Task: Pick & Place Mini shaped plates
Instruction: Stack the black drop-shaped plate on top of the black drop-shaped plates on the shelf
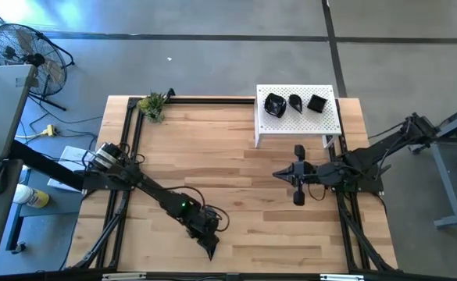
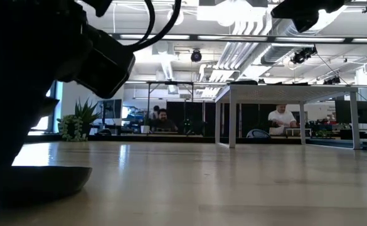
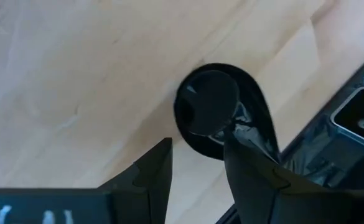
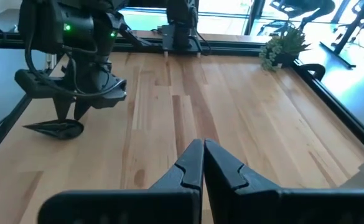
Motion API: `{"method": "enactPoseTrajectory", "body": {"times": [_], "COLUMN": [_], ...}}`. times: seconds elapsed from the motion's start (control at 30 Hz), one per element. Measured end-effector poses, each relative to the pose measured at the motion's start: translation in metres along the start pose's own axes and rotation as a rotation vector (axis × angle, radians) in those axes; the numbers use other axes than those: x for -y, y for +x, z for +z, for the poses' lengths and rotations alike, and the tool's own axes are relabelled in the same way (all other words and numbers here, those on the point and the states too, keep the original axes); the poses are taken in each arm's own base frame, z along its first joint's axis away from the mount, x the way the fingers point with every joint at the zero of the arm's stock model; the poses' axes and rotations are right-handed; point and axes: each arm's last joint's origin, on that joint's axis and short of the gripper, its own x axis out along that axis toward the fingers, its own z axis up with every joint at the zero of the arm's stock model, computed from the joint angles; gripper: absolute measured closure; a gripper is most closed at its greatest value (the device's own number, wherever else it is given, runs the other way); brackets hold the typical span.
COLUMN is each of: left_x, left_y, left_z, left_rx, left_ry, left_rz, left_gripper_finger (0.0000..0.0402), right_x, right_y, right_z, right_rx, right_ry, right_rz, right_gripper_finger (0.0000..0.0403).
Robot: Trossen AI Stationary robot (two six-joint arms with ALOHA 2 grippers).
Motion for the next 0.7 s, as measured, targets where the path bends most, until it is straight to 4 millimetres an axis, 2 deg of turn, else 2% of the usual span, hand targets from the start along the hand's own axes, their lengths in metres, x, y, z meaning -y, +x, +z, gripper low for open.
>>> {"method": "enactPoseTrajectory", "body": {"times": [0.17,0.5,0.7], "left_x": [0.0,-0.0004,-0.0006], "left_y": [0.0006,0.0006,0.0004], "left_z": [0.0009,0.0015,0.0026], "left_rx": [0.025,0.048,0.065], "left_ry": [-0.002,0.048,0.08], "left_rz": [0.003,0.01,0.015], "left_gripper_finger": [0.0273,0.0394,0.04], "right_x": [-0.0026,-0.0032,-0.0032], "right_y": [-0.0014,-0.0019,-0.0019], "right_z": [-0.0004,-0.0005,-0.0004], "right_rx": [0.002,0.004,0.004], "right_ry": [-0.013,-0.022,-0.026], "right_rz": [0.004,0.001,0.001], "right_gripper_finger": [0.0402,0.0403,0.0402]}}
